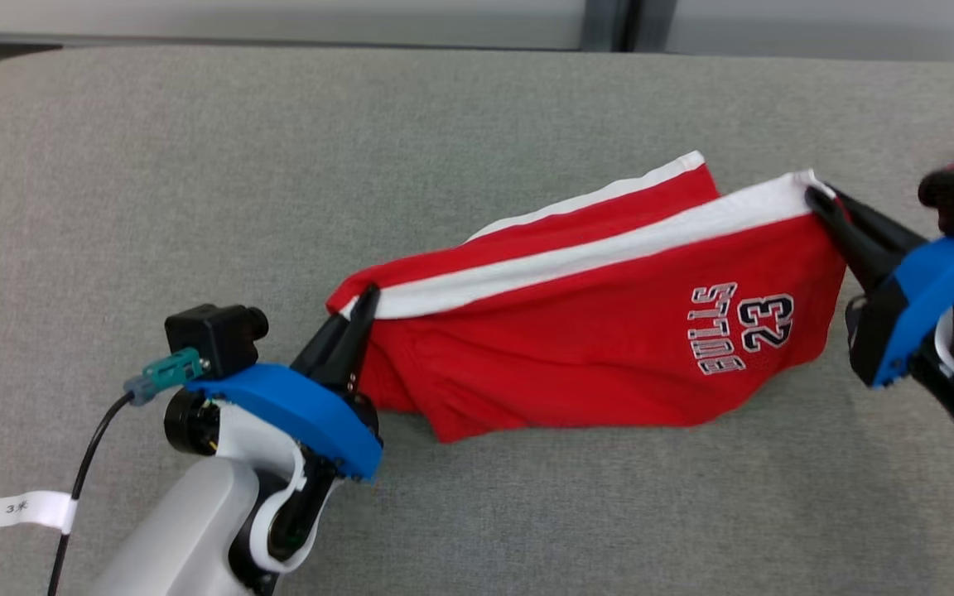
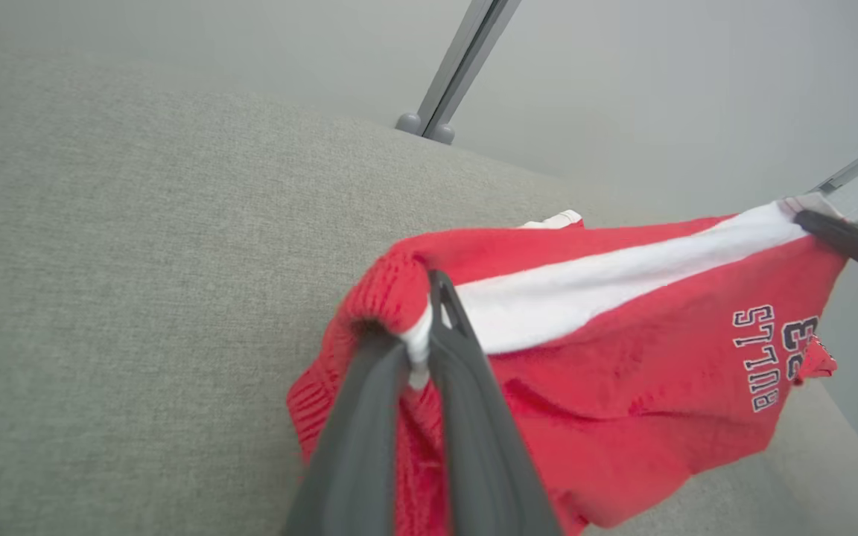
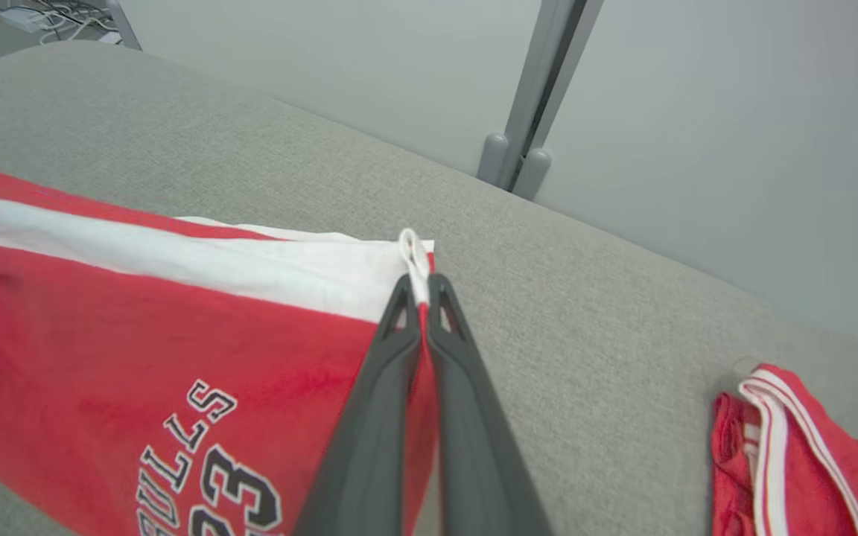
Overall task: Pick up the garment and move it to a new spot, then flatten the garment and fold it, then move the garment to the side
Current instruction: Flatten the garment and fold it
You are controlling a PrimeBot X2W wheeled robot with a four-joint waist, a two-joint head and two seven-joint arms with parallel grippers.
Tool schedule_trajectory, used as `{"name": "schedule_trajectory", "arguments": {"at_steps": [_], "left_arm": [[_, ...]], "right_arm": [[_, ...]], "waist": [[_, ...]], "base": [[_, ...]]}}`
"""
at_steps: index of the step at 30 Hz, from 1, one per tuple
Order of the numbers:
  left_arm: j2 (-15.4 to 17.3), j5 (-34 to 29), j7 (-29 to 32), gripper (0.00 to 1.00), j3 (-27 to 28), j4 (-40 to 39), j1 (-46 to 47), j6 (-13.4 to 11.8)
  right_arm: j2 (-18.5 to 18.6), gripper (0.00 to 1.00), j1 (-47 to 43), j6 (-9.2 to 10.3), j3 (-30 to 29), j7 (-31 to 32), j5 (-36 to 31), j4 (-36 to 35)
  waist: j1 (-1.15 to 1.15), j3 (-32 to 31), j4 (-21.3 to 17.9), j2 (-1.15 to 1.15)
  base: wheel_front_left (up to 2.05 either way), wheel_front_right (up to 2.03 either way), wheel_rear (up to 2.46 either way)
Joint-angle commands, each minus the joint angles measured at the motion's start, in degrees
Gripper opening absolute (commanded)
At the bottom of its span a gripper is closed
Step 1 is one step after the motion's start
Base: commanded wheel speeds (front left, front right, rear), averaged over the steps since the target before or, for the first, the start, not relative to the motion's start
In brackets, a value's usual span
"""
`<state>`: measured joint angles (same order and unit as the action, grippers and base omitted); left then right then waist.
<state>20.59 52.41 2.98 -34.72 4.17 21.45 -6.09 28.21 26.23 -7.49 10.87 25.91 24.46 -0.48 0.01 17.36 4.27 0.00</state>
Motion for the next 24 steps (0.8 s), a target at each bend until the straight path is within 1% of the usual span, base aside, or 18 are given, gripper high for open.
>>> {"name": "schedule_trajectory", "arguments": {"at_steps": [1, 6, 10, 14, 15, 16, 17, 18, 20, 24], "left_arm": [[-1.18, -0.11, -1.28, 0.0, 0.56, 2.71, 2.0, -0.14], [-4.23, -0.05, -3.62, 0.0, 0.8, 9.45, 5.39, 1.09], [-6.4, -0.15, -5.22, 0.0, 0.53, 14.05, 7.28, 1.98], [-7.89, -0.45, -6.56, 0.0, 0.06, 17.46, 8.54, 3.04], [-8.19, -0.52, -6.78, 0.27, -0.15, 18.17, 8.74, 3.43], [-8.5, -0.37, -6.9, 0.51, -0.28, 18.79, 8.93, 3.71], [-8.81, -0.26, -7.15, 0.92, -0.36, 19.29, 9.15, 4.06], [-9.14, -0.14, -7.2, 1.0, -0.53, 19.84, 9.33, 4.44], [-9.68, 0.21, -7.49, 1.0, -0.71, 20.72, 9.15, 5.19], [-10.53, 0.34, -10.19, 1.0, -0.68, 21.71, 7.41, 6.34]], "right_arm": [[-0.78, 0.0, 3.27, -0.01, 0.76, -1.33, 0.73, 3.43], [-1.33, 0.0, 10.39, -0.01, 4.18, -4.56, 1.36, 12.68], [-1.61, 0.0, 14.77, -0.01, 6.43, -7.38, 2.08, 18.74], [-1.99, 0.0, 18.02, -0.01, 8.29, -9.52, 2.39, 24.04], [-2.1, 0.08, 18.71, -0.01, 8.72, -9.88, 2.47, 25.28], [-2.34, 0.53, 19.2, -0.01, 9.25, -10.03, 3.03, 26.5], [-2.52, 1.0, 19.71, -0.01, 9.68, -10.43, 3.47, 27.45], [-2.67, 1.0, 20.15, -0.01, 9.94, -10.97, 3.98, 28.34], [-2.96, 1.0, 20.15, -0.01, 10.82, -11.79, 4.87, 30.03], [-2.85, 1.0, 18.48, -0.01, 11.63, -13.31, 7.08, 32.44]], "waist": [[-0.01, 2.11, 1.58, 0.0], [-0.01, 4.93, 3.2, 0.0], [-0.01, 6.39, 4.17, 0.0], [-0.01, 7.24, 4.71, 0.0], [-0.01, 7.34, 4.75, 0.0], [-0.01, 7.4, 4.79, 0.0], [-0.01, 7.41, 4.83, 0.0], [-0.01, 7.3, 4.92, 0.0], [-0.01, 6.64, 5.1, 0.0], [-0.01, 4.17, 5.43, 0.0]], "base": [[0.0, 0.0, 0.0], [0.0, 0.0, 0.0], [0.0, 0.0, 0.0], [0.0, 0.0, 0.0], [0.0, 0.0, 0.0], [0.0, 0.0, 0.0], [0.0, 0.0, 0.0], [0.0, 0.0, 0.0], [0.0, 0.0, 0.0], [0.0, 0.0, 0.0]]}}
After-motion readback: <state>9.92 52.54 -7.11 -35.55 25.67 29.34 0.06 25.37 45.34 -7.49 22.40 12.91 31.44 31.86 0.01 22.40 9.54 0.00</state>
